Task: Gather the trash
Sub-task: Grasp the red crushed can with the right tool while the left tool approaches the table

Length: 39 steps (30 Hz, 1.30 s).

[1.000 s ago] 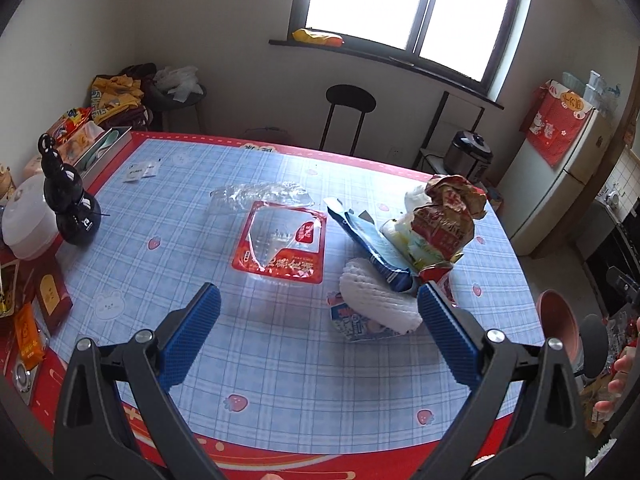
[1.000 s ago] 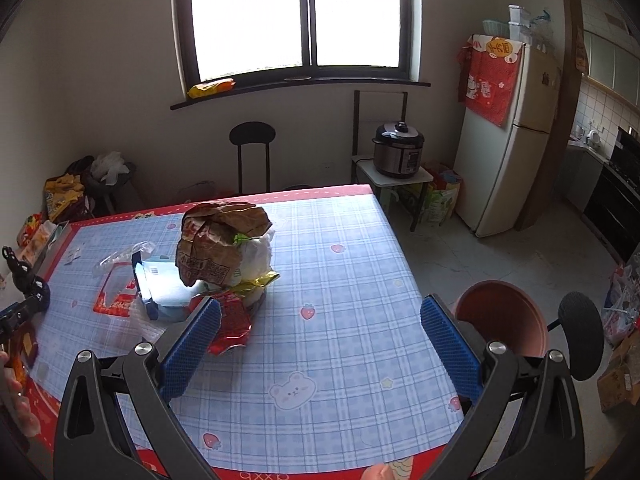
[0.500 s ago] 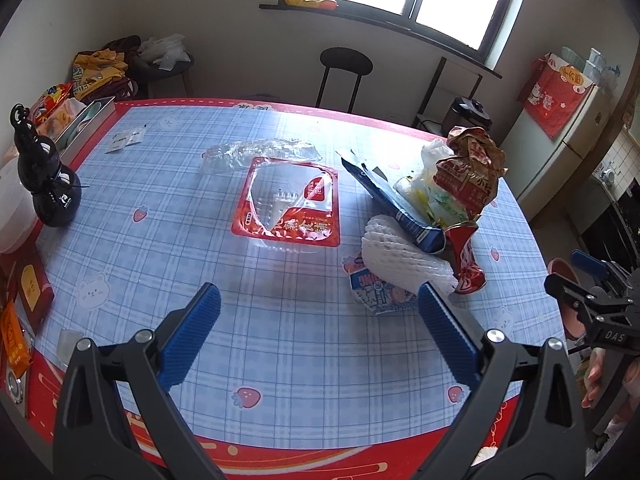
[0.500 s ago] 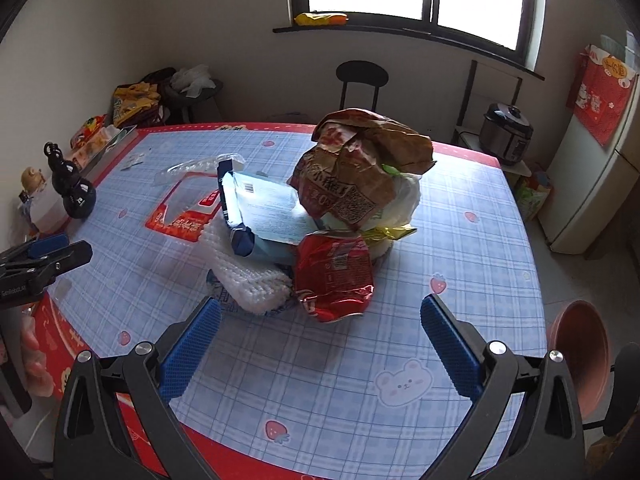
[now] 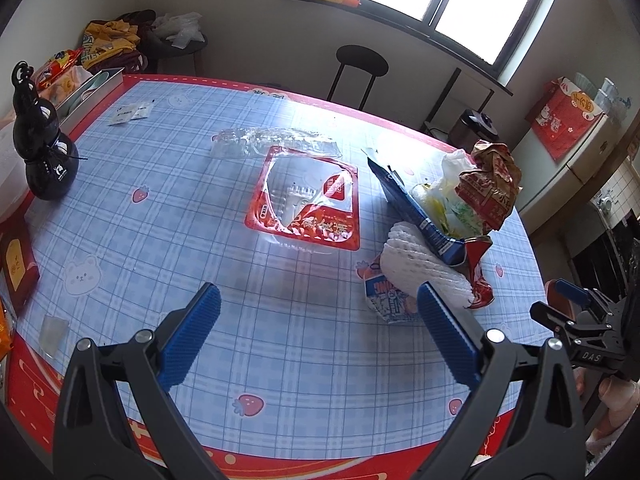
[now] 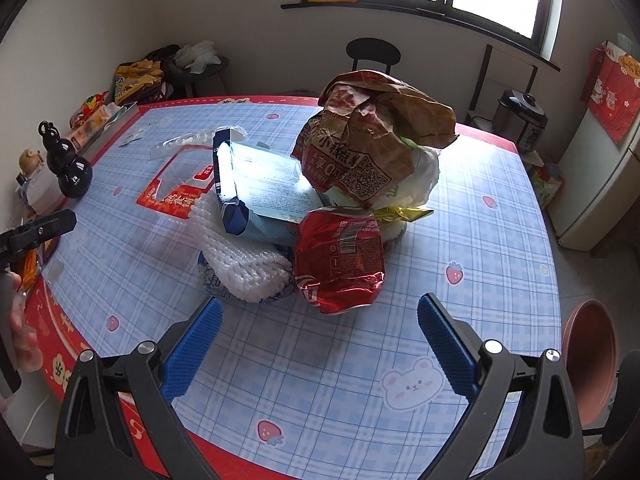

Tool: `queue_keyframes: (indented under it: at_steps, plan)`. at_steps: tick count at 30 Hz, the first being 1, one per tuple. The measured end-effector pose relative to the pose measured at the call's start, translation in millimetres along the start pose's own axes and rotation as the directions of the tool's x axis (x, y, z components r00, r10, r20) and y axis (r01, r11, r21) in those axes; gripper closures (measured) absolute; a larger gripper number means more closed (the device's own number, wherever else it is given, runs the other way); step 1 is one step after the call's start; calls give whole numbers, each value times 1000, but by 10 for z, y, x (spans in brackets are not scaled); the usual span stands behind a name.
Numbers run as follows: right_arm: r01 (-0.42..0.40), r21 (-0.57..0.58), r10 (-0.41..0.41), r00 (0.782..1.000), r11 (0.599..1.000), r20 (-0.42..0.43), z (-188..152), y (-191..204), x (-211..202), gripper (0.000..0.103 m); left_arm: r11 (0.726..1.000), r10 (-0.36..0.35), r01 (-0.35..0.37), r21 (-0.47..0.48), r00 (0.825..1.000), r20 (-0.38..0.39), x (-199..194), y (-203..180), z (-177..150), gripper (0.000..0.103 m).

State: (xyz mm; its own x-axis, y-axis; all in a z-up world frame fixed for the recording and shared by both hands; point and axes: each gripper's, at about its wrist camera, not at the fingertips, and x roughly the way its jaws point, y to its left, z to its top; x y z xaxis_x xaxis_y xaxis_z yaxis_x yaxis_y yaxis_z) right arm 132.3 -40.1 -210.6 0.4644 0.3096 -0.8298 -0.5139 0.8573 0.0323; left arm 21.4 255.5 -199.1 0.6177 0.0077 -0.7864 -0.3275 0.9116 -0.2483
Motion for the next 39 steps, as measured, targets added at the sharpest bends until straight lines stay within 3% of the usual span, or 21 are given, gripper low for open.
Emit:
queue_keyframes:
  at_steps: [2,8,17,30,35,39]
  plan:
    - [12,-4,-12,1000,1000,-17,-5,-32,98,24,1000,10,-10,3,1000,-4,39,23,-11,6]
    - [-13,38,15,998,999,-58,-19,-107,408,33,999,18,-17,32,999,-26,140,23,-6,6]
    - [15,65,-12,999,998,-44,231,-29,785,33,997,-33,28,-72,997,-64,289,137,50,7]
    - [86,138,-69,990,987,-121,204,4,1163,34,999,25,-27,-31,998,-61,382,191,116,7]
    - [60,166,-41,992,984,-118,135,-39,1067,60,999,40,-40,11,997,-67,432,134,104,7]
    - [39,197,-19,995,980,-101,71,-93,900,73,999,37,-37,9,996,-76,495,149,113,7]
